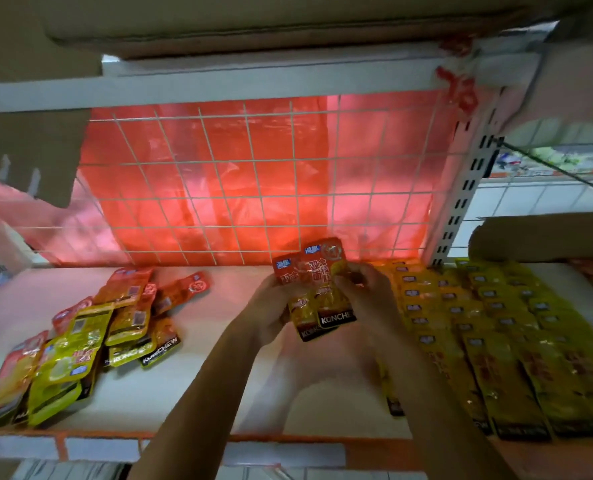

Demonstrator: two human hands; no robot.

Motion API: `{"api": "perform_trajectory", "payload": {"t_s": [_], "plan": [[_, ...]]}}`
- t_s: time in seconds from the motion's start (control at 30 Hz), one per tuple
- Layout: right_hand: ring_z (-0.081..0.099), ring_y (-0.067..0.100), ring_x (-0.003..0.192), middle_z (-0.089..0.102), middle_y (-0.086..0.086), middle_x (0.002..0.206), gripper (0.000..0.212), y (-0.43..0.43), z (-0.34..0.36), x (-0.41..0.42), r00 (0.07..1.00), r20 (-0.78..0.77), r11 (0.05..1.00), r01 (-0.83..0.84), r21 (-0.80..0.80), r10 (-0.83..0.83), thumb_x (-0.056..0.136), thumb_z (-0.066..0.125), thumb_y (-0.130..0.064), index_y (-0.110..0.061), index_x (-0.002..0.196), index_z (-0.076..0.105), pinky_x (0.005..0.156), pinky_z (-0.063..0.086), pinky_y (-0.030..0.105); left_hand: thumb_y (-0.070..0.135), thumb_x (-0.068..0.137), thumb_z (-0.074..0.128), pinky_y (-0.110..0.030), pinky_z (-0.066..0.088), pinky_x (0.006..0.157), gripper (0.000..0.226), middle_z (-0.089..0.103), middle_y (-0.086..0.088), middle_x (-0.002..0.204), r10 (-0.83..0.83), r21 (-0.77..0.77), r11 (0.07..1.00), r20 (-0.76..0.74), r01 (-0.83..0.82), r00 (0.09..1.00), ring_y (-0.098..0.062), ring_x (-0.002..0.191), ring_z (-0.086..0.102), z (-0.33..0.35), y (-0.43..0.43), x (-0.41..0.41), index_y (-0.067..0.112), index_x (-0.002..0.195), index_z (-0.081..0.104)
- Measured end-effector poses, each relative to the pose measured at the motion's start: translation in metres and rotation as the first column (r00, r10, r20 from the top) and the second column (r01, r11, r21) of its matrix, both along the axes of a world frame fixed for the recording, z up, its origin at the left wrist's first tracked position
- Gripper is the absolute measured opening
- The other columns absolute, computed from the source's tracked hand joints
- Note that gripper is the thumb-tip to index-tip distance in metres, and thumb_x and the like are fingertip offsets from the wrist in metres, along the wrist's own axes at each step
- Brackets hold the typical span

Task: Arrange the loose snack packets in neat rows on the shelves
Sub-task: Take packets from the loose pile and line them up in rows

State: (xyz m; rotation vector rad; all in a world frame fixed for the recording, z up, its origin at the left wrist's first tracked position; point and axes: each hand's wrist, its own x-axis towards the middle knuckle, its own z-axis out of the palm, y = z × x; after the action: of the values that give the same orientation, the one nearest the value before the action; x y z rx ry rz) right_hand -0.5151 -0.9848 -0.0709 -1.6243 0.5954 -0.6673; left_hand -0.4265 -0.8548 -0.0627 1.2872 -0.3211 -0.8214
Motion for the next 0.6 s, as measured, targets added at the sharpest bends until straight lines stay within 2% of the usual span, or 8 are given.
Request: {"api": "perform_trajectory", "payload": {"t_s": [0.07,0.17,0.27,0.33,0.4,0.47,0.53,0.6], "plan": [[0.061,0.016,0.081,0.065,-0.001,0.085,0.018,-0.019,0.003,-0.019,0.999,-0.002,0.999,0.043,0.016,-0.043,0.083,0.068,-0.005,-0.021,0.091,0.065,0.069,0.050,0.025,-0.010,0.082,0.056,-0.039,0.056,0.080,0.032,0.072,-0.013,0.101,-0.008,0.008,1.000,0.005,0.008,1.000,-0.027,0.086,0.069,0.004,-0.019,-0.010,0.006,0.109,0.065],[0.063,0.024,0.092,0.066,0.005,0.092,0.016,-0.050,0.005,-0.047,0.992,-0.022,0.992,0.122,0.018,-0.122,0.083,0.068,-0.009,-0.020,0.094,0.063,0.082,0.051,0.040,-0.005,0.083,0.062,-0.034,0.058,0.076,0.027,0.074,-0.009,0.097,-0.034,-0.028,0.999,0.044,0.036,0.998,-0.024,0.086,0.070,0.008,-0.051,-0.031,0.006,0.106,0.067],[0.060,0.020,0.089,0.064,0.003,0.093,0.014,-0.084,0.007,-0.076,0.985,-0.052,0.987,0.162,0.010,-0.162,0.085,0.068,-0.013,-0.018,0.097,0.061,0.081,0.049,0.038,0.008,0.079,0.067,-0.032,0.059,0.069,0.024,0.075,-0.009,0.093,-0.056,-0.094,0.994,0.052,0.061,0.997,-0.020,0.081,0.072,0.013,-0.087,-0.059,0.006,0.103,0.069],[0.057,0.016,0.079,0.062,0.004,0.086,0.015,-0.108,0.008,-0.096,0.982,-0.067,0.984,0.176,-0.016,-0.177,0.086,0.067,-0.013,-0.008,0.100,0.063,0.071,0.046,0.033,0.010,0.082,0.068,-0.034,0.059,0.064,0.019,0.074,-0.013,0.094,-0.040,-0.071,0.997,0.023,0.042,0.999,-0.024,0.079,0.072,0.013,-0.112,-0.080,0.006,0.101,0.070],[0.054,0.015,0.075,0.061,0.004,0.084,0.021,-0.132,0.009,-0.116,0.976,-0.086,0.980,0.196,-0.041,-0.199,0.086,0.066,-0.015,-0.007,0.106,0.064,0.067,0.040,0.030,0.011,0.087,0.067,-0.046,0.058,0.074,0.016,0.072,-0.020,0.101,0.016,-0.009,1.000,0.041,-0.016,0.999,-0.031,0.088,0.069,0.011,-0.139,-0.099,0.006,0.102,0.070],[0.055,0.016,0.080,0.062,0.003,0.090,0.025,-0.153,0.012,-0.135,0.967,-0.114,0.974,0.225,-0.039,-0.228,0.087,0.065,-0.019,-0.010,0.111,0.062,0.069,0.039,0.028,0.012,0.088,0.068,-0.051,0.053,0.080,0.009,0.070,-0.021,0.097,0.099,0.048,0.993,0.102,-0.104,0.990,-0.032,0.089,0.064,0.008,-0.166,-0.118,0.009,0.095,0.071],[0.059,0.017,0.085,0.063,0.001,0.093,0.027,-0.175,0.013,-0.152,0.956,-0.129,0.964,0.260,-0.057,-0.265,0.087,0.065,-0.021,-0.013,0.113,0.062,0.073,0.043,0.029,0.010,0.087,0.068,-0.047,0.051,0.081,0.005,0.070,-0.013,0.084,0.167,0.039,0.984,0.128,-0.174,0.977,-0.028,0.081,0.063,0.009,-0.191,-0.139,0.012,0.086,0.072],[0.061,0.018,0.091,0.065,0.001,0.096,0.025,-0.195,0.015,-0.169,0.946,-0.143,0.956,0.284,-0.077,-0.292,0.086,0.064,-0.022,-0.015,0.110,0.063,0.081,0.049,0.035,0.006,0.088,0.066,-0.039,0.053,0.076,0.006,0.068,-0.006,0.075,0.214,0.031,0.975,0.146,-0.220,0.966,-0.022,0.072,0.062,0.008,-0.214,-0.157,0.008,0.089,0.072]]}}
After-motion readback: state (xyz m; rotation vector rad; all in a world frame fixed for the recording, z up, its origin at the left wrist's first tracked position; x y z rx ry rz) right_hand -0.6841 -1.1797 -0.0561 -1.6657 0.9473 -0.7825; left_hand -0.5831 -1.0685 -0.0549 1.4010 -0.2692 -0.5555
